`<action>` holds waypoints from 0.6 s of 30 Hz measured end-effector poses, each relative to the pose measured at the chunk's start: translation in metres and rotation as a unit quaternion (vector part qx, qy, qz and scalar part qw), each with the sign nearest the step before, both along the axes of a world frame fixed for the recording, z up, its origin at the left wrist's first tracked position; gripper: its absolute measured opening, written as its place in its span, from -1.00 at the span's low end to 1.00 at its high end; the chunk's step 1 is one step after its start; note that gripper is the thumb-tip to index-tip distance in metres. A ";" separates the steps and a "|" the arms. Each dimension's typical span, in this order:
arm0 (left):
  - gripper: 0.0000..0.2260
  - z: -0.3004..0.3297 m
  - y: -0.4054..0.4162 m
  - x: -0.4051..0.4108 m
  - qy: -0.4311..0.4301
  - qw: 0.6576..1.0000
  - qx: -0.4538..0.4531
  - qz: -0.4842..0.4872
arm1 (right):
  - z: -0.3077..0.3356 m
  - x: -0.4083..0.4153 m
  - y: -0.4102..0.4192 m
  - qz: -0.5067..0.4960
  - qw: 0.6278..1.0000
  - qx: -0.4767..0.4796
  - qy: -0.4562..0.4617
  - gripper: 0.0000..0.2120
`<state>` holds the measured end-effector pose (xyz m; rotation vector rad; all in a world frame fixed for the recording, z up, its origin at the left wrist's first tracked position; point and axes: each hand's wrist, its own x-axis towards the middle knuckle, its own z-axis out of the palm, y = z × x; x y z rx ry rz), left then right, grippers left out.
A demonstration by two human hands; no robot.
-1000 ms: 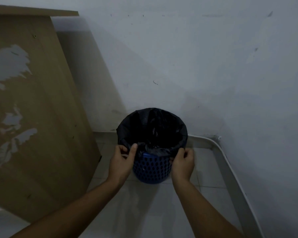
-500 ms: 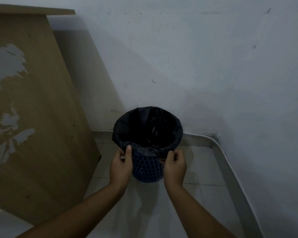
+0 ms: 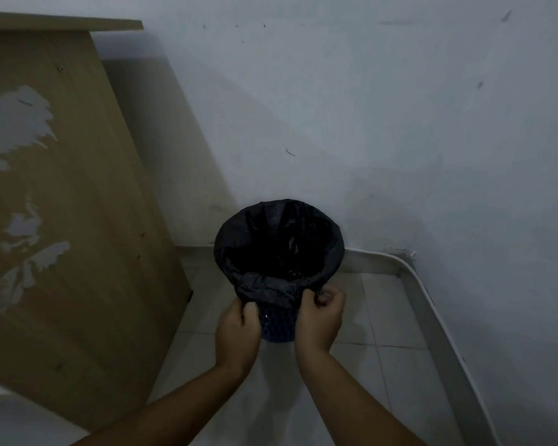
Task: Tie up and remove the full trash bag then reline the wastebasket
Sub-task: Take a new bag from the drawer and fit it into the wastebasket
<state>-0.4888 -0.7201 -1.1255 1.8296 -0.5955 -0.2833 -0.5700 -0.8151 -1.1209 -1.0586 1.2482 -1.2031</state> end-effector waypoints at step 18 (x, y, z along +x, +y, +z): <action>-0.79 -0.001 -0.047 -0.050 0.020 0.979 -0.045 0.198 | 0.000 0.006 -0.001 -0.036 0.998 -0.042 0.001 -0.91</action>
